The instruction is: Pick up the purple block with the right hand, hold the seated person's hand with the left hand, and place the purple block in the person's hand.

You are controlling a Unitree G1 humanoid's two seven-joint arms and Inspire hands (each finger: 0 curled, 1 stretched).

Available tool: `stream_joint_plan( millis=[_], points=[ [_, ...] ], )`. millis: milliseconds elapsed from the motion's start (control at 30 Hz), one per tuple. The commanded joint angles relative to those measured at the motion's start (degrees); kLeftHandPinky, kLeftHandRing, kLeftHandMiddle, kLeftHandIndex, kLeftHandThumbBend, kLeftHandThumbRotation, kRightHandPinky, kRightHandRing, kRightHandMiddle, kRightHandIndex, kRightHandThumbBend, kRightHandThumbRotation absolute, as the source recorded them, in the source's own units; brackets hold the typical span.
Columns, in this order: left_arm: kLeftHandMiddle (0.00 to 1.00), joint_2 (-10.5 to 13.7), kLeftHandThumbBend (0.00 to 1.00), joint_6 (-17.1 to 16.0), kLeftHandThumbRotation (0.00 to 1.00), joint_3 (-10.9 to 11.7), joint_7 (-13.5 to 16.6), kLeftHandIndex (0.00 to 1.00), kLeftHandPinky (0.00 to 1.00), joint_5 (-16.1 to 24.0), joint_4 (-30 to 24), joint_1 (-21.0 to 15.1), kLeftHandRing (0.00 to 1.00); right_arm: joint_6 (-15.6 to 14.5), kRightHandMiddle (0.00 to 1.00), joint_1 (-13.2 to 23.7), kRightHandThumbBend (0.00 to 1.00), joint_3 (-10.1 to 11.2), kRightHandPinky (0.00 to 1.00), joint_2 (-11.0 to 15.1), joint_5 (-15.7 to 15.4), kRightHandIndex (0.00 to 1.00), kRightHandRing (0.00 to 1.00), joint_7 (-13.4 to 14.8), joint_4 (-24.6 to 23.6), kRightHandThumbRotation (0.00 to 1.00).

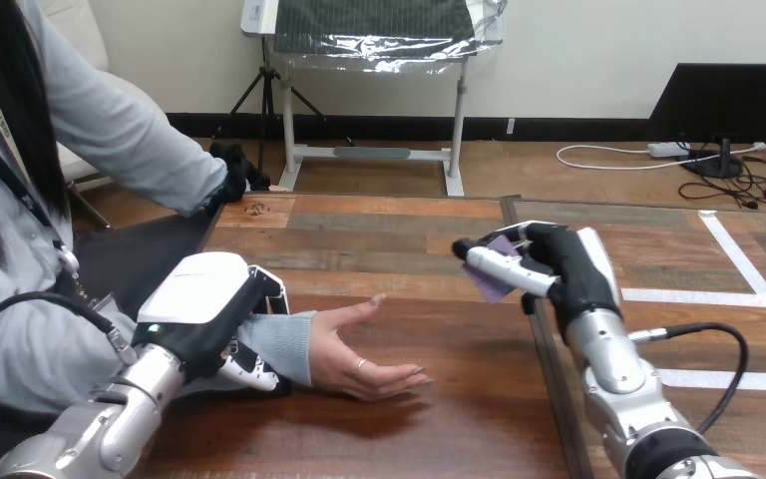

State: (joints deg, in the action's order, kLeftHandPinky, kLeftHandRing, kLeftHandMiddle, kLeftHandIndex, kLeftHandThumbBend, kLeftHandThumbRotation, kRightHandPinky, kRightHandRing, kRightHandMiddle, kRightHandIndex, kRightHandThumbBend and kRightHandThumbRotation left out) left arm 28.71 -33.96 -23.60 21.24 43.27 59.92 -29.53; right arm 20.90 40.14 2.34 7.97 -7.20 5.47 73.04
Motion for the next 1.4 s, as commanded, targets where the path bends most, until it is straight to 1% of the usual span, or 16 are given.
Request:
stream_joint_plan(
  millis=[0,267,533,700,1100,1267,1367],
  points=[
    [0.36,-1.80,0.88,-0.71,0.01,1.09,1.01,0.37,0.25,-1.35,-3.75,-10.24,0.30,2.16,0.15,3.22,0.32,-0.43,0.05,-0.71,-0.58,0.19,0.10,0.70,-0.60,0.20],
    [0.36,-2.92,0.88,-0.69,0.01,1.31,0.44,0.37,0.25,-1.89,-3.18,-11.08,0.29,1.56,0.15,3.28,0.33,-1.04,0.05,-1.70,-1.23,0.19,0.10,1.45,-0.86,0.20],
    [0.35,-3.80,0.90,-1.09,0.00,1.02,1.32,0.37,0.24,-1.50,-2.30,-12.13,0.29,2.45,0.15,2.74,0.32,-1.90,0.05,-2.59,-2.36,0.19,0.10,1.85,-1.48,0.21],
    [0.35,-4.29,0.91,-1.27,0.01,0.75,2.05,0.36,0.23,-1.10,-1.85,-12.67,0.28,2.40,0.15,2.43,0.32,-2.38,0.05,-3.13,-2.83,0.19,0.10,2.07,-1.97,0.22],
    [0.33,-5.64,0.91,-0.86,0.02,0.94,1.99,0.35,0.22,-1.47,-1.20,-13.36,0.27,3.09,0.15,1.61,0.32,-3.25,0.06,-4.01,-3.67,0.19,0.10,2.29,-2.97,0.25],
    [0.34,-6.52,0.91,0.10,0.04,0.87,3.48,0.36,0.23,-1.06,-0.79,-13.70,0.28,3.32,0.16,1.13,0.32,-3.28,0.06,-4.68,-3.76,0.20,0.10,2.14,-3.52,0.26],
    [0.34,-6.97,0.91,0.82,0.04,0.48,5.07,0.36,0.24,-0.25,-0.56,-13.91,0.29,3.69,0.16,0.75,0.32,-3.48,0.06,-5.06,-4.03,0.20,0.11,2.28,-3.91,0.27]
  ],
)
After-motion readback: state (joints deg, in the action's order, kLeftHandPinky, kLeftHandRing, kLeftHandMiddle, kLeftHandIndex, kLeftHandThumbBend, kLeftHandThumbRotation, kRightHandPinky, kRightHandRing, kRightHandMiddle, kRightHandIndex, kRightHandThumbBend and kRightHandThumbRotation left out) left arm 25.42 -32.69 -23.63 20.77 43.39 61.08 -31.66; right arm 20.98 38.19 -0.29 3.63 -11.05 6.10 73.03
